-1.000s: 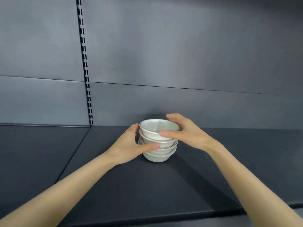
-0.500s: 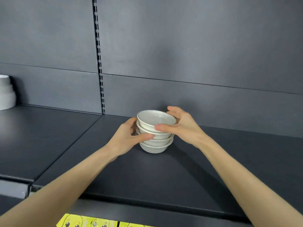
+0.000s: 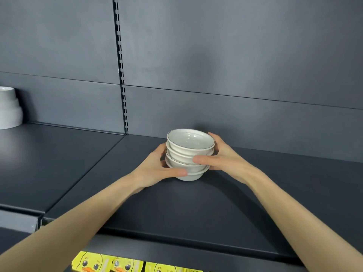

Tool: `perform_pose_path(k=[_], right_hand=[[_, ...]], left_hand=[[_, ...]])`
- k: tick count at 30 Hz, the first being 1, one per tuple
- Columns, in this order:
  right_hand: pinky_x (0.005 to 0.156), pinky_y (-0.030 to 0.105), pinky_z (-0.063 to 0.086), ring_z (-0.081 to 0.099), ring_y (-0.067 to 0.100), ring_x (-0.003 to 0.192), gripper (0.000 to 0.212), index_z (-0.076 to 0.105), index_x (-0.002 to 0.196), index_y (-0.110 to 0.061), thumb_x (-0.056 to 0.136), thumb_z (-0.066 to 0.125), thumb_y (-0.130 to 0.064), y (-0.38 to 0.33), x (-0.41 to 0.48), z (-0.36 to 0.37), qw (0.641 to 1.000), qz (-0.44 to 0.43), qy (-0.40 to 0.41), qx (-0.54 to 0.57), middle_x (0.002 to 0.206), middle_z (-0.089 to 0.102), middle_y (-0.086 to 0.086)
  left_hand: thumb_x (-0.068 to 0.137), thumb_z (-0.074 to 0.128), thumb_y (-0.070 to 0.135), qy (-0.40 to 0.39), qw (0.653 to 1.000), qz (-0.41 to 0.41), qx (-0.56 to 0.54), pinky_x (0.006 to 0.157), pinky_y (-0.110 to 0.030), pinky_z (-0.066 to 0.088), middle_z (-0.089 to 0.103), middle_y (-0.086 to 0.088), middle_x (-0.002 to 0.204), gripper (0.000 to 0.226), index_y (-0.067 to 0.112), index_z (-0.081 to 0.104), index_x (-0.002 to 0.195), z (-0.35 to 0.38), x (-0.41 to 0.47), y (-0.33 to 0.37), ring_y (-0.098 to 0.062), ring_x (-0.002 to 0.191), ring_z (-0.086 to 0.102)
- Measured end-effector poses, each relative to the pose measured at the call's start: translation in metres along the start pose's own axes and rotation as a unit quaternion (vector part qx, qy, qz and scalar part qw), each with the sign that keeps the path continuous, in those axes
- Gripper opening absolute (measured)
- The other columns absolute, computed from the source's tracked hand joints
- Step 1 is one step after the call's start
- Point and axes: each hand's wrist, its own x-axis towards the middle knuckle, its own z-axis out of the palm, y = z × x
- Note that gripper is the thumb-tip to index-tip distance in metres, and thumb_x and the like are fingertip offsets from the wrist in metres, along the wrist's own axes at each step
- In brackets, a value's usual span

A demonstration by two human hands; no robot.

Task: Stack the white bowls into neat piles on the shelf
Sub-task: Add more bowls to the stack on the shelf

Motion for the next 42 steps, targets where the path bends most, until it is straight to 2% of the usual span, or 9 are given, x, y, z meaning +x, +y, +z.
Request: perform_pose_path(k=[2,4,9,13,16,23,26,36,42], right_hand=[[0.083,0.028,0.057,0.063,-0.005,0.100,0.050,0.049,0.112,-0.041,0.077,0.077,-0.017,0.003,-0.001,0.001,1.000,-0.017,-0.014,0.012,0.100,0.066,-0.030],[0.077,0.023,0.057,0.064,-0.005,0.097,0.050,0.051,0.112,-0.038,0.076,0.078,-0.015,0.006,0.000,0.001,0.999,-0.022,-0.004,0.031,0.105,0.067,-0.023],[0.090,0.041,0.056,0.065,0.009,0.105,0.055,0.057,0.116,-0.031,0.070,0.084,-0.018,0.009,0.008,0.001,0.999,-0.011,0.027,0.028,0.110,0.069,-0.012],[0.086,0.039,0.058,0.067,0.011,0.102,0.053,0.059,0.116,-0.027,0.071,0.083,-0.017,-0.005,0.018,0.009,0.999,-0.026,0.009,0.023,0.109,0.070,-0.009],[0.081,0.033,0.059,0.068,0.009,0.098,0.052,0.059,0.117,-0.026,0.071,0.082,-0.017,-0.025,0.028,0.025,0.999,-0.039,-0.005,0.023,0.107,0.071,-0.009],[0.080,0.034,0.059,0.069,0.009,0.097,0.048,0.061,0.114,-0.027,0.072,0.081,-0.020,-0.074,0.066,0.095,0.996,-0.076,-0.036,0.027,0.107,0.072,-0.009],[0.080,0.035,0.059,0.068,0.010,0.099,0.050,0.061,0.119,-0.025,0.073,0.081,-0.021,-0.091,0.086,0.141,0.995,-0.085,-0.043,0.033,0.109,0.071,-0.007],[0.086,0.041,0.057,0.068,0.011,0.101,0.055,0.059,0.122,-0.023,0.071,0.082,-0.025,-0.137,0.154,0.291,0.995,-0.073,-0.032,0.059,0.111,0.071,-0.005],[0.090,0.044,0.055,0.066,0.013,0.105,0.057,0.059,0.122,-0.025,0.070,0.083,-0.027,-0.148,0.202,0.340,0.997,-0.053,-0.027,0.044,0.112,0.070,-0.006]], left_hand=[[0.072,0.081,0.009,0.008,1.000,0.008,-0.010,0.080,-0.011,0.050,0.061,0.015,0.120,0.075,0.021,0.041,0.135,0.003,0.000,0.001,0.005,0.105,0.061],[0.073,0.078,0.005,0.016,1.000,0.013,-0.017,0.078,-0.011,0.050,0.061,0.013,0.120,0.072,0.018,0.043,0.135,0.004,0.001,0.000,0.005,0.104,0.061],[0.069,0.081,0.003,0.036,0.999,0.018,-0.018,0.078,-0.012,0.050,0.066,0.011,0.116,0.070,0.016,0.050,0.131,0.003,0.001,-0.001,0.002,0.104,0.063],[0.060,0.089,0.021,0.053,0.998,0.031,0.002,0.082,-0.015,0.051,0.069,0.013,0.110,0.074,0.019,0.055,0.126,-0.013,-0.006,0.005,0.001,0.104,0.063],[0.051,0.086,0.035,0.062,0.997,0.036,0.007,0.089,-0.024,0.052,0.068,0.015,0.114,0.078,0.024,0.058,0.122,-0.038,-0.015,0.013,-0.004,0.108,0.063],[0.053,0.088,0.027,0.091,0.994,0.046,0.045,0.094,-0.031,0.052,0.069,0.013,0.113,0.074,0.026,0.059,0.121,-0.127,-0.047,0.024,-0.009,0.106,0.065],[0.051,0.087,0.032,0.104,0.991,0.050,0.065,0.092,-0.028,0.051,0.069,0.016,0.111,0.074,0.029,0.060,0.119,-0.176,-0.063,0.020,-0.009,0.104,0.066],[0.063,0.087,0.016,0.099,0.990,0.040,0.094,0.088,-0.025,0.052,0.071,0.018,0.105,0.055,0.029,0.062,0.111,-0.343,-0.099,-0.011,-0.004,0.100,0.066],[0.057,0.089,0.025,0.087,0.992,0.033,0.079,0.089,-0.025,0.051,0.070,0.014,0.109,0.068,0.026,0.060,0.118,-0.410,-0.088,-0.040,-0.005,0.104,0.065]])
